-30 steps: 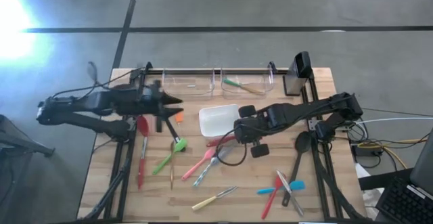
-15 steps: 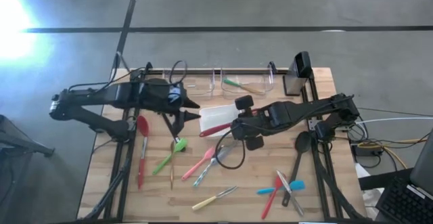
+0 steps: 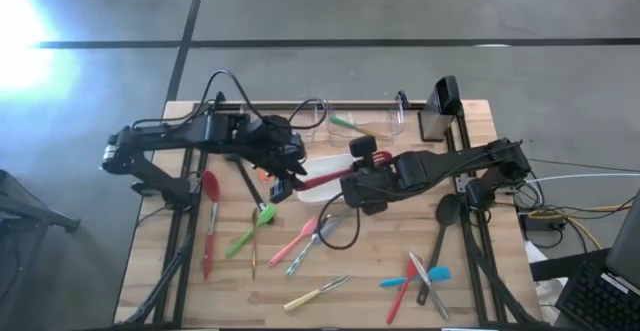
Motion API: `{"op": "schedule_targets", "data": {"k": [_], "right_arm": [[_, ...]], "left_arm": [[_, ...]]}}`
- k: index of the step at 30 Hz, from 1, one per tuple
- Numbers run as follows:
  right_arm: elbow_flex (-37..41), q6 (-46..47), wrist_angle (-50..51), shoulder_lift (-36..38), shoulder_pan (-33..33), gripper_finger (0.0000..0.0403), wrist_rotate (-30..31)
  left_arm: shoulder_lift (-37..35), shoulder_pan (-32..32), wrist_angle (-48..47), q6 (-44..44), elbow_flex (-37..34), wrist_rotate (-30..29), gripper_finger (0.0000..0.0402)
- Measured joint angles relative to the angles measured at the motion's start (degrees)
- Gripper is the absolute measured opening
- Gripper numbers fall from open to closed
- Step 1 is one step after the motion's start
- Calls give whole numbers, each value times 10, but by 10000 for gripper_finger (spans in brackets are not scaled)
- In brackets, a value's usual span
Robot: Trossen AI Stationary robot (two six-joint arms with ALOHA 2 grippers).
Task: Pick & Place Kitchen Items
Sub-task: Put the red slotted serving spoon into the left transparent bin
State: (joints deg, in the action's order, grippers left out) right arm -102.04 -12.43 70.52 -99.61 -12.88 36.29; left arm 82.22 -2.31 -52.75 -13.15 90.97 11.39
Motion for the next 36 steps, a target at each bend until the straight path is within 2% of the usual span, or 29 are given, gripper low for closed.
{"op": "schedule_targets", "data": {"k": [19,23,27,36], "right_arm": [[1,-3,-9,0,-2,30,15],[1,-2,-9,0,-2,30,14],[1,2,-9,1,-3,30,14],[1,2,-9,2,-3,31,14]], "left_arm": [[63,-33,-3,29,1,63,188],[68,-33,-3,49,1,64,152],[70,-34,-13,54,0,53,72],[71,-38,-10,56,-4,61,68]]}}
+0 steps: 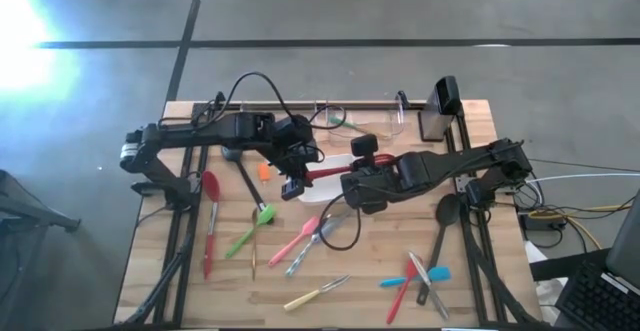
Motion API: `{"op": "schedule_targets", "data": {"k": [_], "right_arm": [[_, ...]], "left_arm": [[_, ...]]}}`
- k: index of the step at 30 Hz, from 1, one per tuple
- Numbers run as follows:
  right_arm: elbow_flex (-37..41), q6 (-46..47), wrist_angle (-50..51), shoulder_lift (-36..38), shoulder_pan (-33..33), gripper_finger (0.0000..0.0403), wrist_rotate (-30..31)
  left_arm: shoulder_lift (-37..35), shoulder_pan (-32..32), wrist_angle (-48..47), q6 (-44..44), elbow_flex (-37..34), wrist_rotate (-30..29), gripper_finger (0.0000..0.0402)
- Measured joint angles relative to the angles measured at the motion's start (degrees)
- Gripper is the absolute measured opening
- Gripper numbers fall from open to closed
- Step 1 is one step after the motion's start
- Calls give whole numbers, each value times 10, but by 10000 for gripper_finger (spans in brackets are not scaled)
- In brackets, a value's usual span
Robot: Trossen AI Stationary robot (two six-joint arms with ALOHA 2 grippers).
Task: Pick & Place Kitchen Items
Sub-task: Put the red slotted serving spoon into the left transparent bin
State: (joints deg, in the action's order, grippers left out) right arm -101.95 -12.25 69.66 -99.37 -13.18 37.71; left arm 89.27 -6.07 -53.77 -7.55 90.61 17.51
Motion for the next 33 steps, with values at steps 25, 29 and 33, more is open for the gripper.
{"op": "schedule_targets", "data": {"k": [25,29,33], "right_arm": [[-133,289,201,25,-70,243,-7],[-89,318,199,59,-81,236,-19],[-35,352,197,90,-84,231,-17]], "left_arm": [[-52,-60,-77,103,-9,-239,64],[-93,-127,-73,106,-50,-241,64],[-134,-214,-81,96,-108,-242,64]]}}
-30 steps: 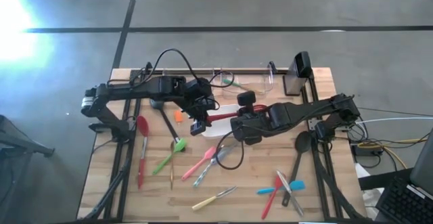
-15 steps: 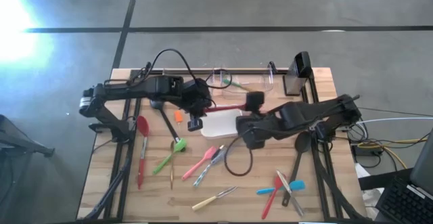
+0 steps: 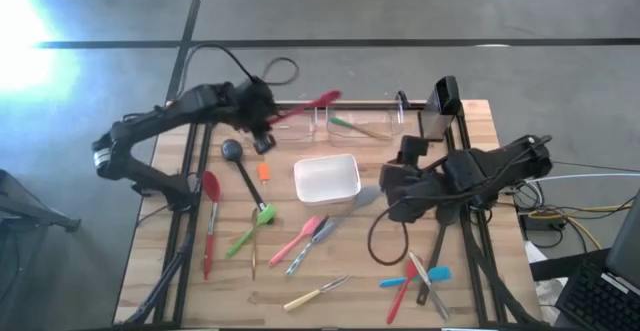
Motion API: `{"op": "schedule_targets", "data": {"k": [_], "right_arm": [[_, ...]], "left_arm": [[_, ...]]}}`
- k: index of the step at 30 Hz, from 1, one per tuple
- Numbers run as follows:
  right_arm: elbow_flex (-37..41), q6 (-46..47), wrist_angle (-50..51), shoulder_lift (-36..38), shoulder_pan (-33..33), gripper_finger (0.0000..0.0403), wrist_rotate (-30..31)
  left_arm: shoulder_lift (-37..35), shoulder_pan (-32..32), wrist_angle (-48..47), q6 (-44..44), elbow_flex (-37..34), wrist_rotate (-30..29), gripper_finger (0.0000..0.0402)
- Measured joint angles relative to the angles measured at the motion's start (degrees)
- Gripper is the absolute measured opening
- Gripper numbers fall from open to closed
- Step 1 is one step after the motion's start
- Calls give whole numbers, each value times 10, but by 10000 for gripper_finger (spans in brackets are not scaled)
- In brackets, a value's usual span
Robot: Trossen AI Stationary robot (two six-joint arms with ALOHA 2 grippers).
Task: Pick & Place Kitchen Items
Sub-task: Put the red slotted serving spoon into the left transparent bin
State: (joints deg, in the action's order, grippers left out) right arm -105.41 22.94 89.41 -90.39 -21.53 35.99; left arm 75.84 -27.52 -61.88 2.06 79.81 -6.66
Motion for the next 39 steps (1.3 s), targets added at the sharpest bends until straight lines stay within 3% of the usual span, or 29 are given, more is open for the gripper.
{"op": "schedule_targets", "data": {"k": [5,9,20,28,39], "right_arm": [[58,4,-28,31,5,230,8],[84,-23,-65,43,15,226,22],[96,-40,-82,49,32,224,30],[99,-58,-88,49,35,224,32],[110,-60,-92,49,41,224,32]], "left_arm": [[-14,-109,-52,-4,-44,2,64],[8,-160,-86,15,-48,7,64],[103,-161,-128,86,-15,13,64],[154,-161,-132,113,6,-14,64],[254,-161,-143,131,84,-11,64]]}}
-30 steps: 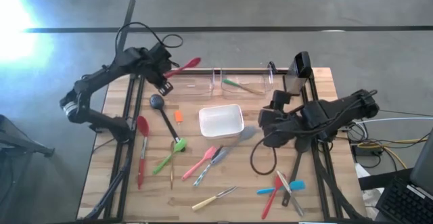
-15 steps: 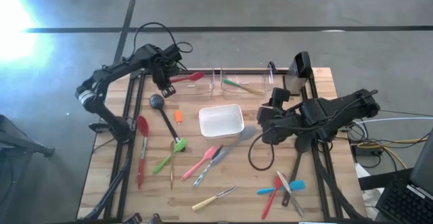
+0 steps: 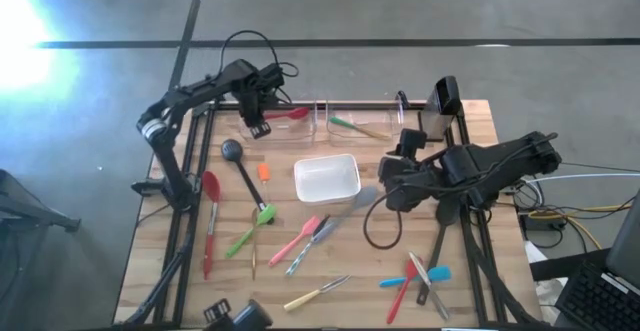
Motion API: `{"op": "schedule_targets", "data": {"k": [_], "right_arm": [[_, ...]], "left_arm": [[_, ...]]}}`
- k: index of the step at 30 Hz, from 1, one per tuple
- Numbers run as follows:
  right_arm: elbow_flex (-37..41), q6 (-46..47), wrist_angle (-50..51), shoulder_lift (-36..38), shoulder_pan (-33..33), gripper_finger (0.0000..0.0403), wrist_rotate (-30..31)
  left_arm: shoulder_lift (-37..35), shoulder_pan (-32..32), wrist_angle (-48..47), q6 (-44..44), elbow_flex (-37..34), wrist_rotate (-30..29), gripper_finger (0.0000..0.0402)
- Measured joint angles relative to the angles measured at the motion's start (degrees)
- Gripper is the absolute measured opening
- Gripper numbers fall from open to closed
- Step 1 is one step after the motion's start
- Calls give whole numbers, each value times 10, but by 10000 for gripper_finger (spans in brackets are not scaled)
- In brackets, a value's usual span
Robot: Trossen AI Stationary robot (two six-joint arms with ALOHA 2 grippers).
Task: Pick & Place Kitchen Items
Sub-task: Put the red slotted serving spoon into the left transparent bin, then put the blue table knife into the right transparent bin
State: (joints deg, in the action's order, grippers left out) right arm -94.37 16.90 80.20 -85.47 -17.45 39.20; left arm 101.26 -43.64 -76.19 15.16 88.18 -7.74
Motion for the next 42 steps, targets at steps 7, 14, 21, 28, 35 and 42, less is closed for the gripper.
{"op": "schedule_targets", "data": {"k": [7,14,21,28,35,42], "right_arm": [[28,2,1,0,0,224,0],[31,2,0,0,0,224,0],[31,11,0,3,0,224,-1],[31,18,0,4,0,224,-1],[31,28,-1,4,0,224,-2],[31,26,-7,4,0,224,-2]], "left_arm": [[27,0,-5,11,18,0,63],[27,0,-33,10,20,-18,158],[25,0,-67,-1,34,-38,247],[-6,2,-132,-72,71,-38,262],[-97,39,-138,-130,72,1,263],[-187,135,-133,-207,72,12,263]]}}
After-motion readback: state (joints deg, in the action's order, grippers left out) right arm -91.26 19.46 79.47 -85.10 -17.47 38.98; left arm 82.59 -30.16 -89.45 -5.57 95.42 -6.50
